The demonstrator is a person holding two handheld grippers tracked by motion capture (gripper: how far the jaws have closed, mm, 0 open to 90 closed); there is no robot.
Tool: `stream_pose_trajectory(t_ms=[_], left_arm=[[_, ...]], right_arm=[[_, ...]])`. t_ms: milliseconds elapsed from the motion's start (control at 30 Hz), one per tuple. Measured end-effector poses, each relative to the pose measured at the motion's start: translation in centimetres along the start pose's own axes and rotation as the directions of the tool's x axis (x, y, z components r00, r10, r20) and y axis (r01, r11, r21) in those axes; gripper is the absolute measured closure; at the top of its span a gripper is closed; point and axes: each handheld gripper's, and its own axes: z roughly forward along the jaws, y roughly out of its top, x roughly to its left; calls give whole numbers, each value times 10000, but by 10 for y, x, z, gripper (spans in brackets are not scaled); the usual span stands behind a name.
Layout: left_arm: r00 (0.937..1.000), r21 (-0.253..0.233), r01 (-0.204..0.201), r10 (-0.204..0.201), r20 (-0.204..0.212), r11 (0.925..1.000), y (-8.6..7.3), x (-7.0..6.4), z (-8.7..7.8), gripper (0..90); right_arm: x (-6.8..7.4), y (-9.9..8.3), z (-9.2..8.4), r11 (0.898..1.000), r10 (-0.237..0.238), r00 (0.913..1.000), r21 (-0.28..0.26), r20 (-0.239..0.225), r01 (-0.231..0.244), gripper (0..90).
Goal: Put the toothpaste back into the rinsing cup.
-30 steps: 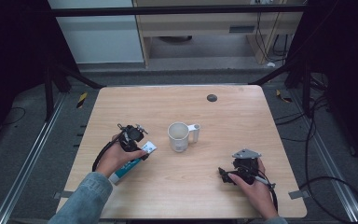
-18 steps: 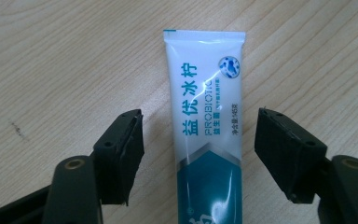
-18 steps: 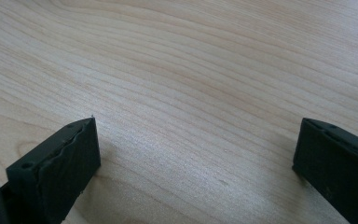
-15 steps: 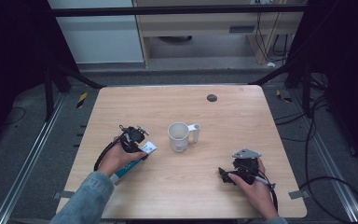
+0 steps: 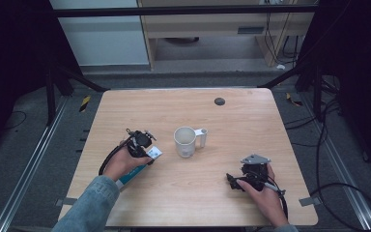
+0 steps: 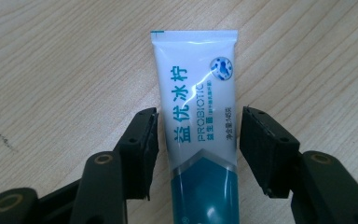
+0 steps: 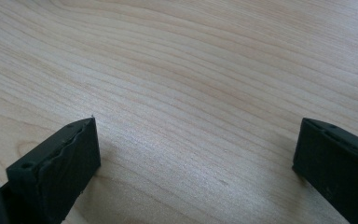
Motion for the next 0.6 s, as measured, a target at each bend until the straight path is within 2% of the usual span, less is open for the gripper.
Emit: stream_pose_trajectory(t_ms=[233,600], left_arm=[[9999,211,-105,105,9,9997,0,1,1,471],[9999,285,-84,81,109,9996,1,2,4,511]], right_arm=[[0,0,0,10000,-14,10000,2,-1,14,6],[0,0,0,10000,-11,10000,3,-1,11,6]])
